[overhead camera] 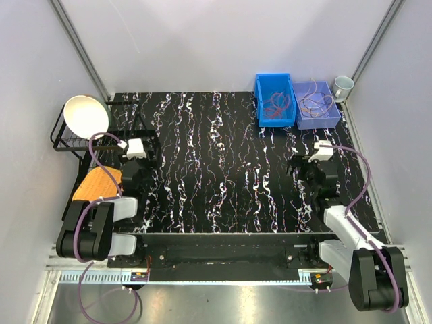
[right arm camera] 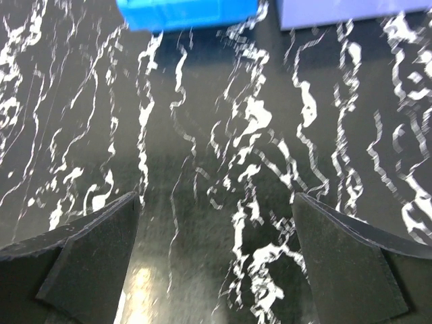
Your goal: Untangle the cables
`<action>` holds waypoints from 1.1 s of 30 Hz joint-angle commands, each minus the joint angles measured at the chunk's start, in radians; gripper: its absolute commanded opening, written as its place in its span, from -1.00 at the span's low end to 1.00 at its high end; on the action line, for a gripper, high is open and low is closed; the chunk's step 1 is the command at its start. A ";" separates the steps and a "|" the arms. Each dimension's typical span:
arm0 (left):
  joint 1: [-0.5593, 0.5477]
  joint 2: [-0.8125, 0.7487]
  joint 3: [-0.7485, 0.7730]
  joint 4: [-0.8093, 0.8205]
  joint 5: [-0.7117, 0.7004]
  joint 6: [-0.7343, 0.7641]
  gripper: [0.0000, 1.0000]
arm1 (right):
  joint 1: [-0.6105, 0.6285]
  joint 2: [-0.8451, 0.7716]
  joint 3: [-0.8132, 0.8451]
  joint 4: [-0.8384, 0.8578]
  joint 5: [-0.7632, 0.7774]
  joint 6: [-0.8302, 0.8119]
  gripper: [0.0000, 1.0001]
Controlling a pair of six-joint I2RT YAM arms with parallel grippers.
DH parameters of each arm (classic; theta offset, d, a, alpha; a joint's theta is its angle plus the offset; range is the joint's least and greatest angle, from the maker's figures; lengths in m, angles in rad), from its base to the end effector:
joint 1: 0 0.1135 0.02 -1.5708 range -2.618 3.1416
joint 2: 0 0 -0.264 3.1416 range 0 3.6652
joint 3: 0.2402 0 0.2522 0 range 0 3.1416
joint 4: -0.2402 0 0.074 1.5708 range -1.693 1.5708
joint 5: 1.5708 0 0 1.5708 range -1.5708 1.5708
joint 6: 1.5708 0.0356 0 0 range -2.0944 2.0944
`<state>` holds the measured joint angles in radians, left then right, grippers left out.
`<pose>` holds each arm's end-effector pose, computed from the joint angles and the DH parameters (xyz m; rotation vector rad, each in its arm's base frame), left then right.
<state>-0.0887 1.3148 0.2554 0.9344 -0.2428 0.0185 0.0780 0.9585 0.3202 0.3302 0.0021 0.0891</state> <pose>0.2329 -0.0121 0.1711 -0.0908 1.6920 0.1532 0.2046 0.0159 0.1985 0.0119 1.8804 0.1128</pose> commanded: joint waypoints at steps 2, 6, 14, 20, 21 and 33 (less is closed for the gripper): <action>0.029 0.058 -0.027 0.164 0.114 0.003 0.54 | 0.000 0.006 -0.073 0.317 0.076 -0.049 0.99; 0.030 0.049 -0.028 0.164 0.115 0.005 0.67 | 0.000 0.066 -0.113 0.446 0.121 -0.077 0.99; 0.029 0.055 -0.027 0.178 0.111 0.005 0.97 | -0.001 0.227 -0.115 0.625 0.174 -0.143 1.00; 0.030 0.055 -0.027 0.175 0.112 0.006 0.97 | -0.023 0.402 -0.110 0.866 0.170 -0.138 1.00; 0.030 0.057 -0.027 0.173 0.111 0.006 0.97 | -0.029 0.464 -0.110 0.901 0.145 -0.143 1.00; 0.030 0.055 -0.027 0.173 0.112 0.005 0.97 | -0.072 0.589 0.029 0.758 0.116 -0.100 0.99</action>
<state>-0.0639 1.3632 0.2348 1.0489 -0.1528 0.0196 0.0120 1.5566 0.2787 1.1137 0.0719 -0.0349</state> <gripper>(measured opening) 0.987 0.994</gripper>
